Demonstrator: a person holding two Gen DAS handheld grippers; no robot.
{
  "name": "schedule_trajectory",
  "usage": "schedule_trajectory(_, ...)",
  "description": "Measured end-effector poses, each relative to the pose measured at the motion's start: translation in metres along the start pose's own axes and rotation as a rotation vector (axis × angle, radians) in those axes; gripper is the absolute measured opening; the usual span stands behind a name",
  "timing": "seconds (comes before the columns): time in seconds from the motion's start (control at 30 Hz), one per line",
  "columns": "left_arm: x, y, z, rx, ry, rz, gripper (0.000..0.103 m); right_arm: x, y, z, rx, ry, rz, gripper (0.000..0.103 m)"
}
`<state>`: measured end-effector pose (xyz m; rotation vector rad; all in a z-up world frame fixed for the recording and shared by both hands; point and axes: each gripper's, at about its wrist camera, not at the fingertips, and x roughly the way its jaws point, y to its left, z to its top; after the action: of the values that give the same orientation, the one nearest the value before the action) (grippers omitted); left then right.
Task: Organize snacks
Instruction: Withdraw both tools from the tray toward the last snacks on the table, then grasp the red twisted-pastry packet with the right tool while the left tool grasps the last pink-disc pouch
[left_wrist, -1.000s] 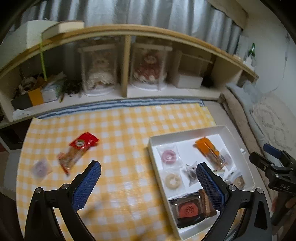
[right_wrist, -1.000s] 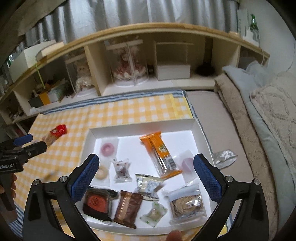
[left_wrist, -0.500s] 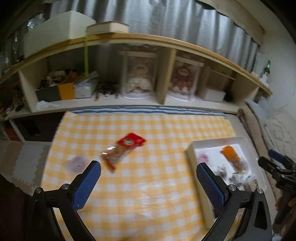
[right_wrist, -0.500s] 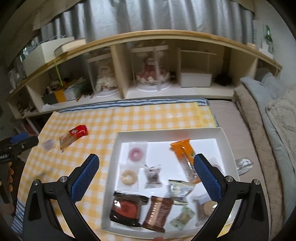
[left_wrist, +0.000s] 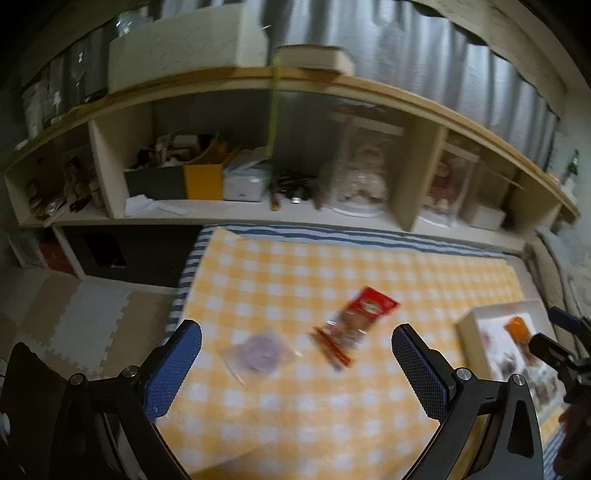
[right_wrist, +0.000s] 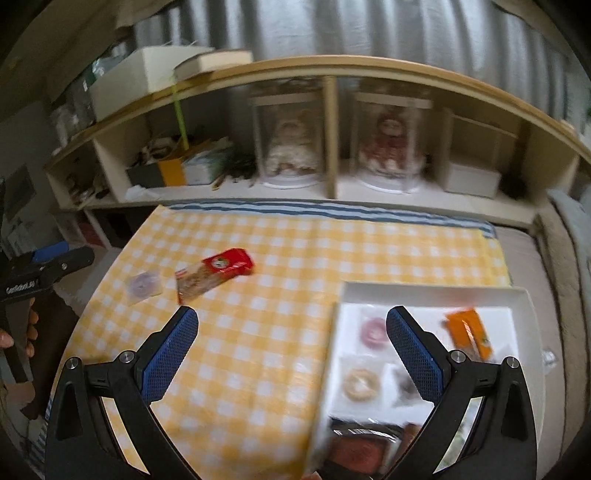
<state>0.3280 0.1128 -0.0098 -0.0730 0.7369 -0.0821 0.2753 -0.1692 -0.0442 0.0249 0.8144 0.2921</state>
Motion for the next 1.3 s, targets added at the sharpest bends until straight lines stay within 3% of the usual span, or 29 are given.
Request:
schedule_trajectory(0.27,0.083,0.048,0.007,-0.034,0.076,0.105,0.103,0.071,0.054,0.023,0.054,0.000,0.069,0.103)
schedule_trajectory(0.47,0.133,0.075,0.005,-0.059,0.096,0.179,0.103,0.142,0.077,0.040,0.206,0.090,0.070,0.103)
schedule_trajectory(0.67,0.165,0.091,-0.007,-0.050,0.104,0.237,0.103,0.197,0.089,0.040,0.351,0.182,-0.017,0.103)
schedule_trajectory(0.87,0.187,0.077,-0.022,0.099,0.157,0.264,0.103,0.233,0.095,0.030,0.378,0.278,-0.106,0.103)
schedule_trajectory(1.07,0.185,0.051,-0.031,0.233,0.201,0.238,0.103,0.235,0.098,0.013,0.314,0.328,-0.123,0.102)
schedule_trajectory(1.17,0.182,0.042,-0.030,0.260,0.216,0.247,0.103,0.227,0.096,0.007,0.283,0.322,-0.112,0.091)
schedule_trajectory(1.3,0.173,0.039,-0.023,0.213,0.238,0.251,0.095,0.216,0.090,0.001,0.236,0.338,-0.081,0.063)
